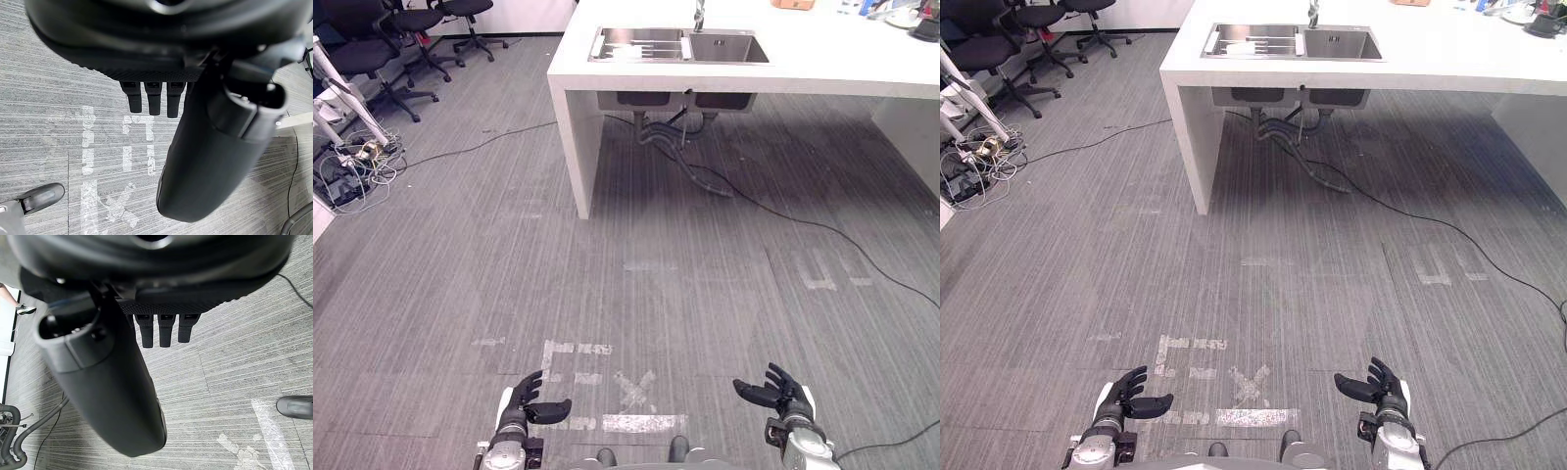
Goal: Walk over to the sink, pick up the cup, carry it to the dishwasher, place the cup inside the dishwasher, then close the dishwasher door
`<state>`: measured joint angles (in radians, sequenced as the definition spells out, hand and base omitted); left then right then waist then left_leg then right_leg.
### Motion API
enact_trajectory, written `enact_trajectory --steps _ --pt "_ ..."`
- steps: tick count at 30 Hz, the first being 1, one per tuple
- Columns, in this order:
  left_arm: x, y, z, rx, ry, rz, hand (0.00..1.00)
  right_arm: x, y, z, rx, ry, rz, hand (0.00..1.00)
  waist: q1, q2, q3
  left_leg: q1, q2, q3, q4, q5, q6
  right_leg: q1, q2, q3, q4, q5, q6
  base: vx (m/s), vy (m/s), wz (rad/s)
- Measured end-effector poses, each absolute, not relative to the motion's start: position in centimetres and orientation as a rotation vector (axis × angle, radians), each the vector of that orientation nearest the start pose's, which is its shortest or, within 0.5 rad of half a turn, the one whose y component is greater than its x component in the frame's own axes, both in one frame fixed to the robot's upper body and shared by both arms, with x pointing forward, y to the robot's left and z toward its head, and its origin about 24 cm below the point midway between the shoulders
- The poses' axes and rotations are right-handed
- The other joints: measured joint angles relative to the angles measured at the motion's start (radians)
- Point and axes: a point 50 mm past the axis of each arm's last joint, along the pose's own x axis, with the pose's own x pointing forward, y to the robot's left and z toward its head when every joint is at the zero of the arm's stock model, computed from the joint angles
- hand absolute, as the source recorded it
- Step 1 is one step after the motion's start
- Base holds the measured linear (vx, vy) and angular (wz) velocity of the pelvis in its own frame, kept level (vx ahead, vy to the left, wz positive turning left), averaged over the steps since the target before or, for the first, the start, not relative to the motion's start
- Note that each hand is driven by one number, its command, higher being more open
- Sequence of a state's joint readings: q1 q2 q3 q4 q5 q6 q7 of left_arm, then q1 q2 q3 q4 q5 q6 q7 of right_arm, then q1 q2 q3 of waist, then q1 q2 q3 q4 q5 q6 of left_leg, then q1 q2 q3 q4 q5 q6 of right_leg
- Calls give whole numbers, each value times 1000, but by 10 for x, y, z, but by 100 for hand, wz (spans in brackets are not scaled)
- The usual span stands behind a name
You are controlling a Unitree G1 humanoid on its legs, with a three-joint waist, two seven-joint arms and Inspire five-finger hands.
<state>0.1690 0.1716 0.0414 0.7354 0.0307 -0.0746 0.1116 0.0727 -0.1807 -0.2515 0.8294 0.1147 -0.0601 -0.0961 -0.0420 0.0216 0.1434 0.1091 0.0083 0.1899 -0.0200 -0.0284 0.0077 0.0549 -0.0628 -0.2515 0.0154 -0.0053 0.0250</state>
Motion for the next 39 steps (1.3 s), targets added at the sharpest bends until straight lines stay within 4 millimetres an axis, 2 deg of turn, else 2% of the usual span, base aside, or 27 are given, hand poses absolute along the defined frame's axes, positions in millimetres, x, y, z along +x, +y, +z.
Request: enact_trajectory --steps 16,22,25,26,27,28,29,30,31,33,34,35,36,37,38,39 --pt "122 228 -126 70 818 312 90 139 -267 -117 -11 787 -495 90 1 1 -2 -2 2 20 -3 -7 -9 -16 3 22 2 1 0 -1 -1 -3" --pt "126 223 -122 32 786 320 90 142 -269 -116 -16 781 -500 90 3 1 -3 -27 11 50 8 -34 -10 -48 12 48 2 -13 1 48 -6 -16" --pt "135 218 -114 6 724 321 90 148 -270 -111 -22 755 -503 90 7 0 -2 -69 12 67 72 -89 -6 -132 -7 67 143 -99 13 128 31 -15" --pt "139 216 -111 2 703 318 90 149 -271 -111 -25 752 -505 90 5 -4 0 -78 1 70 105 -117 -2 -177 -31 76 249 -152 22 138 51 -4" --pt "140 214 -110 -2 697 316 90 148 -272 -111 -27 754 -507 90 2 -8 3 -77 -6 71 116 -129 8 -194 -44 77 299 -176 30 184 64 -7" --pt "142 212 -109 -6 690 314 90 148 -272 -111 -28 759 -507 90 2 -11 5 -69 -14 74 134 -157 13 -226 -66 80 400 -213 56 203 73 -9" --pt "144 211 -108 -14 684 310 90 148 -271 -112 -27 766 -504 90 0 -6 12 -42 -18 74 136 -179 17 -278 -91 72 560 -225 70 278 79 -5" --pt "147 211 -106 -13 673 308 90 148 -271 -112 -25 768 -502 90 -2 -8 19 -22 -20 69 133 -186 21 -309 -109 63 652 -221 74 325 62 13" --pt "150 212 -104 -2 660 302 90 144 -270 -114 -24 782 -500 90 -5 -18 32 18 -25 58 133 -204 24 -350 -137 47 776 -236 65 302 26 18" --pt "153 214 -102 4 651 307 90 145 -272 -113 -30 783 -502 90 -9 -11 43 50 -17 52 125 -222 21 -388 -145 16 786 -278 34 314 -13 17" --pt "159 216 -99 7 633 316 90 150 -276 -109 -42 765 -501 90 -17 -3 59 65 4 39 122 -235 14 -434 -139 -25 756 -289 15 464 -62 30" --pt "167 216 -96 10 617 320 90 156 -282 -105 -65 748 -497 90 -30 26 87 86 39 20 108 -237 11 -474 -113 -62 680 -280 8 477 -85 38" --pt "170 217 -96 8 613 321 90 158 -285 -102 -74 741 -499 90 -35 41 96 93 58 7 104 -236 10 -496 -97 -74 627 -268 6 449 -111 45" --pt "172 220 -95 8 611 331 90 159 -288 -101 -84 737 -502 90 -46 49 102 107 76 -6 103 -233 4 -526 -69 -79 488 -194 11 538 -171 44" --pt "170 225 -95 17 616 354 90 156 -289 -101 -86 741 -505 90 -55 33 96 140 75 -15 101 -241 -39 -525 -54 -60 328 -78 -1 593 -200 42" --pt "168 228 -96 22 619 364 90 152 -290 -103 -89 750 -508 90 -57 19 88 162 71 -19 102 -254 -61 -523 -53 -41 290 -30 -13 544 -208 44"
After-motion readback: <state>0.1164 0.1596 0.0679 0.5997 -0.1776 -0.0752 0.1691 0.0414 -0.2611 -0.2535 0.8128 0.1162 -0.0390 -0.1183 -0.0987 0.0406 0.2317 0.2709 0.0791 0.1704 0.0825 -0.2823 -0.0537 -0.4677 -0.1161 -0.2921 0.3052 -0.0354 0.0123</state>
